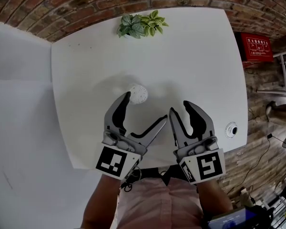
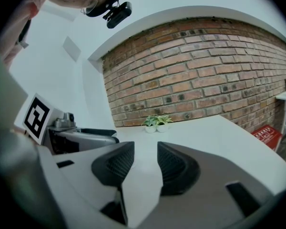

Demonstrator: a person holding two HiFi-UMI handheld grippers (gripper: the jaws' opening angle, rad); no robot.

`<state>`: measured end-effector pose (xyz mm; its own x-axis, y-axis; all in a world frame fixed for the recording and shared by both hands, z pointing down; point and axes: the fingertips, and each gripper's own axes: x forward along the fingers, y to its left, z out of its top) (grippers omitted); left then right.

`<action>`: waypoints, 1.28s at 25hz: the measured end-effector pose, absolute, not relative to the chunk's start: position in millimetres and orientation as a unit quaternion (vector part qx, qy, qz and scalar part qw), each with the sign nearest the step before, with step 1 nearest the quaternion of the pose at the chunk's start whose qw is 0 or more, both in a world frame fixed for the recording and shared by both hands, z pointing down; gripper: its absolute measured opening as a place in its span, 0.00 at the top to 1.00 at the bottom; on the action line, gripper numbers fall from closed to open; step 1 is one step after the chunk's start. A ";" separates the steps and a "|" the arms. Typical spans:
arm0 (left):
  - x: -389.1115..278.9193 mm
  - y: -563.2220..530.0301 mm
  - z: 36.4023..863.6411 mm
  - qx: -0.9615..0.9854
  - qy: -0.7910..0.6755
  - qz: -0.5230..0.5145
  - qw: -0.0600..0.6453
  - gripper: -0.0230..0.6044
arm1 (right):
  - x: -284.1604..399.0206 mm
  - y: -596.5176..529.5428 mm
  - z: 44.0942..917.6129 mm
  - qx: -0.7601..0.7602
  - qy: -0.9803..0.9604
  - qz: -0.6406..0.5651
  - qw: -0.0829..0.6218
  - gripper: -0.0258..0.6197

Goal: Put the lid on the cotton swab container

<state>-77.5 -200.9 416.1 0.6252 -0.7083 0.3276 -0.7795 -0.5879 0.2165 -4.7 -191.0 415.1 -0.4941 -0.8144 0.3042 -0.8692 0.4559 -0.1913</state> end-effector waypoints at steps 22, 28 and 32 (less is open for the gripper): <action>-63.4 -196.6 428.8 0.886 -0.409 0.131 0.174 0.23 | 4.5 -192.0 422.9 0.496 -0.847 0.171 0.084 0.72; -57.8 -196.2 430.8 0.886 -0.407 0.139 0.173 0.23 | 9.4 -192.4 423.9 0.498 -0.846 0.172 0.083 0.72; -53.3 -196.3 430.6 0.888 -0.403 0.145 0.170 0.23 | 12.9 -192.6 424.0 0.500 -0.845 0.173 0.081 0.72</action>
